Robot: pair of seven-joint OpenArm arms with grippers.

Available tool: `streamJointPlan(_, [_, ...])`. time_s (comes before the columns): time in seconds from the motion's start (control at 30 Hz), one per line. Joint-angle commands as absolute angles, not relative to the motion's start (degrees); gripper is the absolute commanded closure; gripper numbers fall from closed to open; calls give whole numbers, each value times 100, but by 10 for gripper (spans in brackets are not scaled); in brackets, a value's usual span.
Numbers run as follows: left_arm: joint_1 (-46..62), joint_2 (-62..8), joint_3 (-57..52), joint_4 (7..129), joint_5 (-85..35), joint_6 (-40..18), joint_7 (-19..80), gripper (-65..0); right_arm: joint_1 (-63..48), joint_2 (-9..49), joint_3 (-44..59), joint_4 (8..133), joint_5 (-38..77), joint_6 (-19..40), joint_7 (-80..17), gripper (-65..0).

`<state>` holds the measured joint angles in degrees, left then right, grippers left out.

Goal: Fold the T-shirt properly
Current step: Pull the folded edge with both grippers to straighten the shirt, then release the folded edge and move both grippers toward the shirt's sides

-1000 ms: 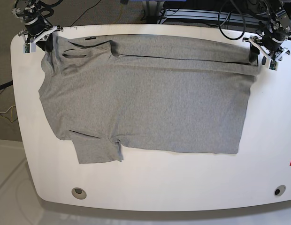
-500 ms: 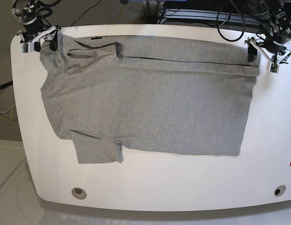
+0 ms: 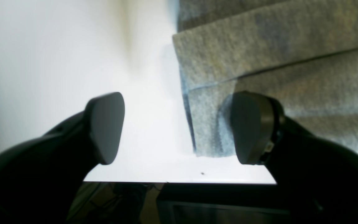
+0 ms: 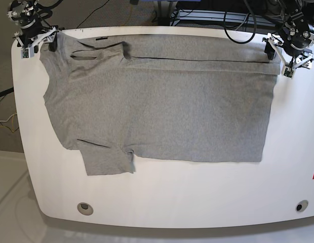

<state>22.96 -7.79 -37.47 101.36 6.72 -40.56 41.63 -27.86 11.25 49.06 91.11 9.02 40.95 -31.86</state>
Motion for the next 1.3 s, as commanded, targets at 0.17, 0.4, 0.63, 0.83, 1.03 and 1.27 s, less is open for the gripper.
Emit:
streamJointPlan(0.17, [2088, -875, -3855, 10290, 752, -4000, 4171, -509, -2765, 1270, 5156, 9727, 787, 4000, -3442, -398])
streamJointPlan(0.4, [1807, -884, -4004, 10290, 752, -4000, 4171, -509, -2404, 1270, 5209, 10167, 752, 4000, -4013, -398])
streamJointPlan(0.63, [1684, -892, -4004, 10325, 752, -4000, 4171, -509, -2044, 1270, 5182, 10343, 752, 4000, -4479, -398])
streamJointPlan(0.83, [1684, -866, -4004, 10633, 752, -4000, 4171, -509, -1763, 1270, 5156, 10343, 752, 4000, -4558, -398])
streamJointPlan(1.03, [1473, -848, -4004, 10782, 752, -4000, 4180, -509, -1666, 1323, 4813, 10343, 743, 4000, -4558, -397])
streamJointPlan(1.27, [1007, -910, -4013, 10800, 752, -4000, 4532, -509, -1367, 1358, 4611, 10325, 673, 4000, -4558, -397])
